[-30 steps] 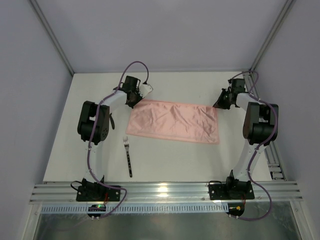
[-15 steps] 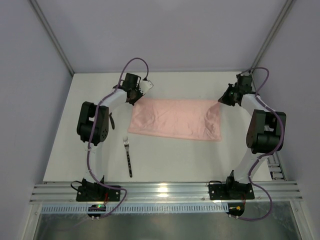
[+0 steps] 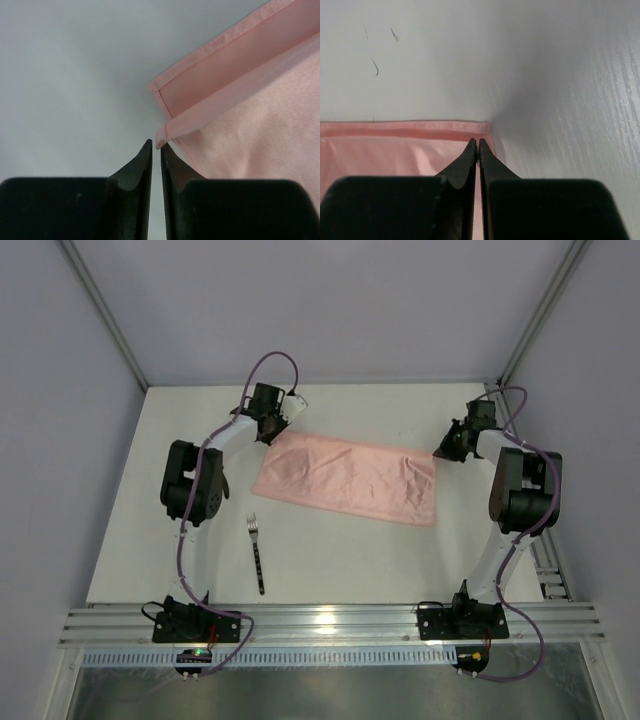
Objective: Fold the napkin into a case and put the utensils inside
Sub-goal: Fold and flatten the napkin at the center of the board, then smooth out the rectangle-folded napkin at the center of the board, then pick up the rectangle-folded napkin from the center of the board.
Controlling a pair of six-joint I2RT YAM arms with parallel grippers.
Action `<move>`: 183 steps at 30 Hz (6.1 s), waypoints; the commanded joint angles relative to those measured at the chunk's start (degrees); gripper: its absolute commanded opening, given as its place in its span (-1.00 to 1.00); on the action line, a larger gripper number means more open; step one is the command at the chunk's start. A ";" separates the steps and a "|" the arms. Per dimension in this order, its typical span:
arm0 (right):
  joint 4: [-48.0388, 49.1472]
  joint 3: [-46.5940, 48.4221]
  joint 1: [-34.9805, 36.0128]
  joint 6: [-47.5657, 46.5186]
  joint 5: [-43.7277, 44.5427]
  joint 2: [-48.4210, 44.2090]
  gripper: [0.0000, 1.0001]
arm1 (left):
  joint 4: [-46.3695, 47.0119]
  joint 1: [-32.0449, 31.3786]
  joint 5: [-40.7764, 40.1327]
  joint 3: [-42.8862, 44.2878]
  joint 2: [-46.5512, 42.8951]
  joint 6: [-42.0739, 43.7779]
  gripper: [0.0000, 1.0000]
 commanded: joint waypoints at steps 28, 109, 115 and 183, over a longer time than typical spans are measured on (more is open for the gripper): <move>6.59 -24.18 30.87 9.46 10.12 -26.93 -0.93 | -9.27 -2.17 6.39 -24.19 -21.46 -12.23 -0.38; -2.64 -29.56 31.14 22.91 7.48 -42.50 -0.93 | -7.77 -6.74 10.34 -34.83 -24.79 -12.32 -0.85; -2.64 -30.07 28.88 26.16 8.62 -32.47 -0.92 | -7.94 -6.74 9.56 -34.83 -24.79 -12.59 -0.85; -10.71 -39.76 13.21 23.19 22.59 -51.98 -0.93 | -14.27 3.00 16.24 -28.68 -30.42 -18.46 -0.42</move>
